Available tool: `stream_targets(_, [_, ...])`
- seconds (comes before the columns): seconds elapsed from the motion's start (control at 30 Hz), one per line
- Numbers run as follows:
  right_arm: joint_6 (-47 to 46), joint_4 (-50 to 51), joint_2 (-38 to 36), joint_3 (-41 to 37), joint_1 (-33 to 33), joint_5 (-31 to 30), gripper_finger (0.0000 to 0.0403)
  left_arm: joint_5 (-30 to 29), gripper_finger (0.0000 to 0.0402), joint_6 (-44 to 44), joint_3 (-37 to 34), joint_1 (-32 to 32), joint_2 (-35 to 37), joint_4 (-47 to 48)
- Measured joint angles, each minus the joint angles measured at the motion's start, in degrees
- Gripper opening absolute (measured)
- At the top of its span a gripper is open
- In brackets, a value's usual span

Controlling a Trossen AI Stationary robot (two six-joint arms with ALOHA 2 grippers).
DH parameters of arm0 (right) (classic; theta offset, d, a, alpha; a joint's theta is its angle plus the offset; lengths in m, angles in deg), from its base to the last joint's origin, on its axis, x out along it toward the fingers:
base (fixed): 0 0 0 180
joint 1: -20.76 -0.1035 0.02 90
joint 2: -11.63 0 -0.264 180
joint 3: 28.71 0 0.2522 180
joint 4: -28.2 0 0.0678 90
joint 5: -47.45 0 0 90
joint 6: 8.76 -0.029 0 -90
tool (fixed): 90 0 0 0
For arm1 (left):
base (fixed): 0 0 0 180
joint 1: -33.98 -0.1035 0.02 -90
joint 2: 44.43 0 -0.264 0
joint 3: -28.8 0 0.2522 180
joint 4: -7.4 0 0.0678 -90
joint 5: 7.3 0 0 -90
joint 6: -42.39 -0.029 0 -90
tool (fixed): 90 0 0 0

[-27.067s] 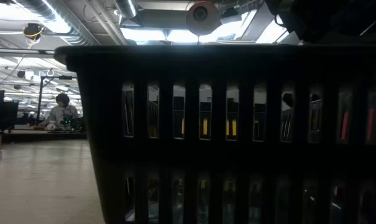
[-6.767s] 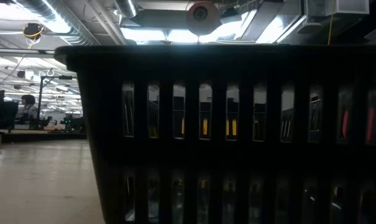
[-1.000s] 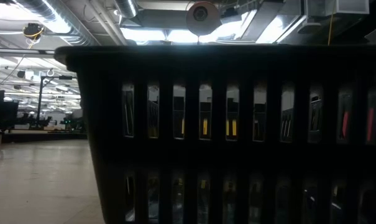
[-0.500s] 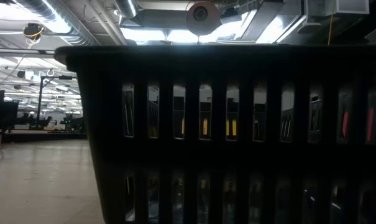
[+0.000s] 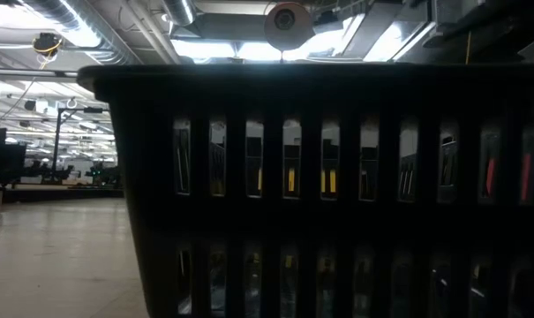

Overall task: Pick & Place School Supplies
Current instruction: Put the orange eraser into the yellow bin

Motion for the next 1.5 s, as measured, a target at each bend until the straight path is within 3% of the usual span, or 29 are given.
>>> stream_targets(0.1, [5.38, -2.58, -3.00, 0.00, 0.52, 0.01, 0.0239, 4.43, 0.0168, 3.85, -10.67, 0.50, 1.88, -6.12])
stream_targets(0.27, [13.98, -4.04, -7.53, 0.00, 1.46, 2.00, 0.0239, 2.33, 0.0168, -7.54, -23.26, 2.39, 2.86, -26.92])
stream_targets(0.5, [23.71, -8.78, -11.73, 0.00, 1.86, 2.94, 0.0238, 0.98, 0.0168, -9.58, -34.63, 1.98, 0.57, -48.50])
stream_targets(0.6, [26.71, -12.19, -12.61, 0.00, 2.04, 8.89, 0.0238, 9.82, 0.0168, -15.94, -35.69, 0.59, 0.74, -58.42])
stream_targets(0.67, [28.90, -14.65, -12.64, 0.00, 2.81, 17.48, 0.0235, 15.65, 0.0168, -16.12, -35.58, -1.34, 0.90, -61.82])
stream_targets(0.73, [30.40, -16.54, -12.36, 0.00, 4.42, 26.66, 0.0229, 17.95, 0.0168, -12.88, -34.95, -3.21, 0.94, -62.16])
stream_targets(0.83, [28.59, -16.42, -11.88, -0.02, 7.92, 34.73, 0.0215, 18.85, 0.0168, -7.37, -33.82, -6.46, 2.31, -62.14])
stream_targets(1.03, [33.54, -18.46, -11.86, 0.00, 14.88, 37.50, 0.0192, 30.49, 0.0168, 4.47, -30.80, -14.10, 2.99, -55.84])
stream_targets(1.1, [34.11, -18.84, -11.78, 0.00, 17.00, 38.81, 0.0190, 31.78, 0.0168, 5.83, -30.71, -15.16, 3.00, -54.65])
stream_targets(1.27, [34.31, -21.12, -9.32, 0.00, 21.56, 46.39, 0.0190, 27.89, 0.0168, 11.19, -30.58, -15.18, 4.80, -43.09])
stream_targets(1.5, [37.62, -37.21, -0.82, 0.08, 23.90, 55.48, 0.0190, 18.21, 0.0168, 20.08, -30.60, -12.92, 12.90, -27.23])
